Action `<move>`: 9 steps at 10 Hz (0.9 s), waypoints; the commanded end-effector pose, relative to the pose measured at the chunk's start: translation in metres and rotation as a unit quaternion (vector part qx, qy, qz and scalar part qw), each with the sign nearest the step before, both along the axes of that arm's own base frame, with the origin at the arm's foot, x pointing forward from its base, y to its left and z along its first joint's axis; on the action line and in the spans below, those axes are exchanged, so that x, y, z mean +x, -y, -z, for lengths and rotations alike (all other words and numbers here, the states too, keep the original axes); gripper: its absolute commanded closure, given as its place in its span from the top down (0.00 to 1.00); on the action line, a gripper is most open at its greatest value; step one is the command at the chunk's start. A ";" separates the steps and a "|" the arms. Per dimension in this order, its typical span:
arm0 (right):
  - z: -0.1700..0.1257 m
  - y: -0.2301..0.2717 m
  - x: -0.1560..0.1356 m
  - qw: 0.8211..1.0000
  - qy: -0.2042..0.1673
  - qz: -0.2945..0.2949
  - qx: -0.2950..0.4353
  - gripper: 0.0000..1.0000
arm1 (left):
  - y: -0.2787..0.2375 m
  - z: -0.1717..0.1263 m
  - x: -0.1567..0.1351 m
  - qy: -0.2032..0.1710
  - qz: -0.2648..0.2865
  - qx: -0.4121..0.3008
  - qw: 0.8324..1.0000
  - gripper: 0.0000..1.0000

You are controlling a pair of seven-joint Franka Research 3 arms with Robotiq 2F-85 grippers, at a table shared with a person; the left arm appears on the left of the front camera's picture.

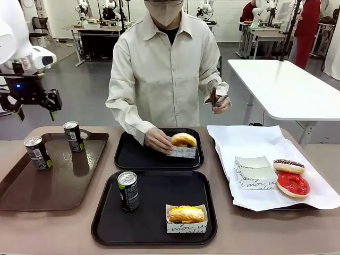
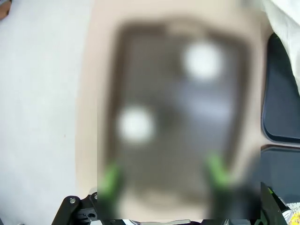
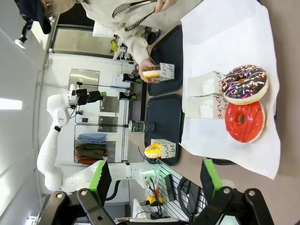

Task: Set up donuts and drinks on trays.
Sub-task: Pick up one Pepsi coke from the Handle tray and place it on the Flat Tray without a Pepsi coke.

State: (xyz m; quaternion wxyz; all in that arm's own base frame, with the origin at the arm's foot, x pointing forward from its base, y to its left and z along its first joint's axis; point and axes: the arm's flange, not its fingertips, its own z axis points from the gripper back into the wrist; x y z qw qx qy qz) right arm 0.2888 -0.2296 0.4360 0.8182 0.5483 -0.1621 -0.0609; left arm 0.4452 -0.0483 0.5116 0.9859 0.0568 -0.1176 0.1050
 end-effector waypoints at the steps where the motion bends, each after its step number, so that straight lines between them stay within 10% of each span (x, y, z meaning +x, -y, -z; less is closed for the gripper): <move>1: -0.001 0.001 0.001 1.000 0.006 0.001 0.010 1.00 | -0.008 -0.008 -0.001 -0.027 0.021 -0.019 0.999 0.91; 6: -0.001 0.001 0.001 1.000 0.006 0.001 0.010 1.00 | 0.000 0.000 0.000 0.000 0.000 0.000 1.000 0.91; 9: -0.001 0.001 0.001 1.000 0.006 0.001 0.010 1.00 | -0.023 0.014 0.008 -0.054 0.022 -0.054 0.997 0.91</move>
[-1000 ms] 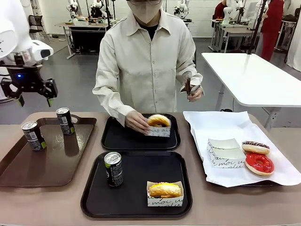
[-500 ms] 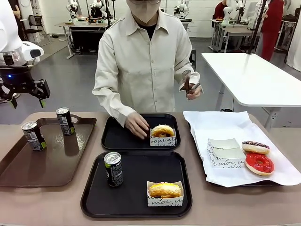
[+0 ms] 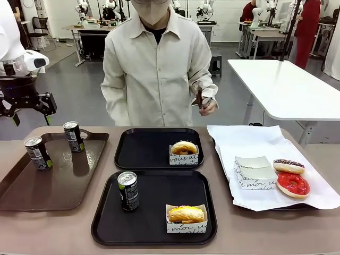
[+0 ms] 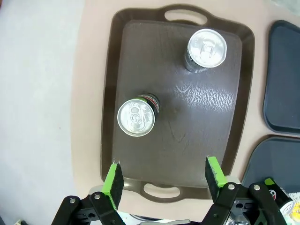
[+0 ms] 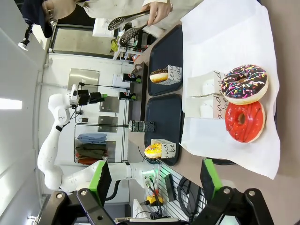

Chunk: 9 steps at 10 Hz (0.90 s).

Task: Set up donuts and drinks on trays.
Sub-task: Pick up one Pepsi coke from the Handle tray and place it on the Flat Tray without a Pepsi coke.

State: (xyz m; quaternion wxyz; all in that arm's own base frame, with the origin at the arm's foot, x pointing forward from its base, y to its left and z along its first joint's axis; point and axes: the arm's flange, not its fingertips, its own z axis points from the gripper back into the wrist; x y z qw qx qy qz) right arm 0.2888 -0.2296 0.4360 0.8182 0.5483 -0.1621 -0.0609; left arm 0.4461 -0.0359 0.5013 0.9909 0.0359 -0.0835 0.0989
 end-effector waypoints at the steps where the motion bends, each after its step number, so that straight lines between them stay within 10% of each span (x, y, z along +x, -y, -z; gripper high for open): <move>1: -0.001 0.001 0.001 1.000 0.006 0.001 0.010 1.00 | -0.022 0.008 0.022 -0.043 0.044 -0.047 0.997 0.91; 9: -0.001 0.001 0.001 1.000 0.006 0.001 0.010 1.00 | -0.070 0.066 0.039 -0.051 0.050 -0.060 0.996 0.91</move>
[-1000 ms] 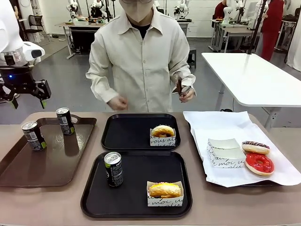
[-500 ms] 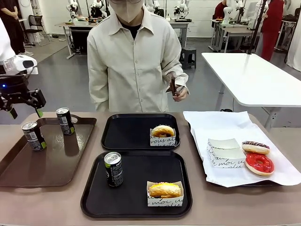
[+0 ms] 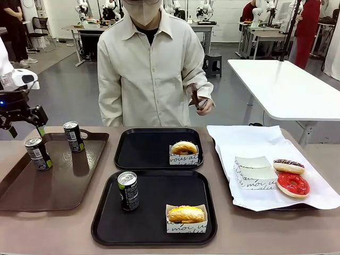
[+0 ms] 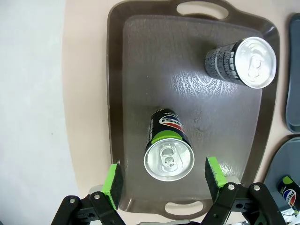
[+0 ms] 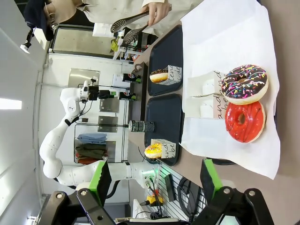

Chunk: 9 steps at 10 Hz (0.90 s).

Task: Set up donuts and drinks on trays.
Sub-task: Pick up one Pepsi coke from the Handle tray and place it on the Flat Tray without a Pepsi coke.

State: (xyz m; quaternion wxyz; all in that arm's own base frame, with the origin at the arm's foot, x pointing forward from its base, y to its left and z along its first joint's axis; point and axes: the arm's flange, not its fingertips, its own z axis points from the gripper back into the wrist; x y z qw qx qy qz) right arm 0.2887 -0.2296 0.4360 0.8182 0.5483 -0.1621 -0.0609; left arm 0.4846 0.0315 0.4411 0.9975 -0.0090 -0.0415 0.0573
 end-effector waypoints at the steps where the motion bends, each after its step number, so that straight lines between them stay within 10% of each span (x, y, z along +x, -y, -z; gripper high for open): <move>1: -0.001 0.002 0.001 1.000 0.006 0.001 0.010 1.00 | -0.003 0.013 0.000 -0.021 0.006 -0.013 1.000 0.91; 9: -0.001 0.002 0.001 1.000 0.006 0.001 0.010 1.00 | 0.009 0.056 0.000 -0.027 -0.003 -0.033 0.999 0.91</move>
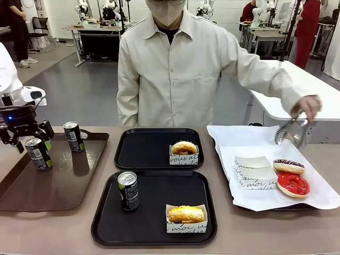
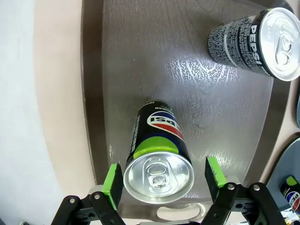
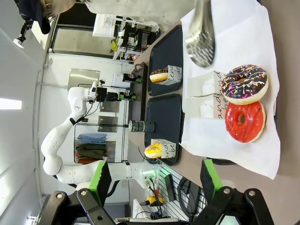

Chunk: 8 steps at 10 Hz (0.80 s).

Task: Set up donuts and drinks on trays.
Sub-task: Pick up one Pepsi coke from the Handle tray and place it on the Flat Tray without a Pepsi coke.

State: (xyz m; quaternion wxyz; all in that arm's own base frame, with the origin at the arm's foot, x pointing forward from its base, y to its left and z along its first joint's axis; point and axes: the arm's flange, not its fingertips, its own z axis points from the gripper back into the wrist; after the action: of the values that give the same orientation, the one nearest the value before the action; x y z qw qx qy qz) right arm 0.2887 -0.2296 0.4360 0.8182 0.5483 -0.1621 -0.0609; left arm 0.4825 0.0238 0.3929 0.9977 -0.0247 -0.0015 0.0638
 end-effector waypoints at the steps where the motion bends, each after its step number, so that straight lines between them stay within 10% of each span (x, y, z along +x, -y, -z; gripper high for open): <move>1: -0.001 0.001 0.001 1.000 0.006 0.001 0.010 1.00 | 0.000 0.010 0.007 0.011 -0.001 -0.011 1.000 0.91; 4: -0.001 0.001 0.001 1.000 0.006 0.001 0.010 1.00 | -0.003 0.015 0.013 0.010 -0.006 -0.008 1.000 0.91; 7: -0.001 0.001 0.001 1.000 0.006 0.001 0.010 1.00 | -0.004 0.013 0.014 0.019 0.004 -0.020 1.000 0.06; 8: -0.001 0.001 0.001 1.000 0.006 0.001 0.010 1.00 | -0.004 0.014 0.012 0.020 0.005 -0.020 1.000 0.00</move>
State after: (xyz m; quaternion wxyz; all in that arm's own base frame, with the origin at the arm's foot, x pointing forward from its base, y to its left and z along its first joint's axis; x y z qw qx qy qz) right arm 0.2887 -0.2296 0.4361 0.8182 0.5483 -0.1621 -0.0609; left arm 0.4929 0.0255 0.3799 0.9971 -0.0311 -0.0113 0.0680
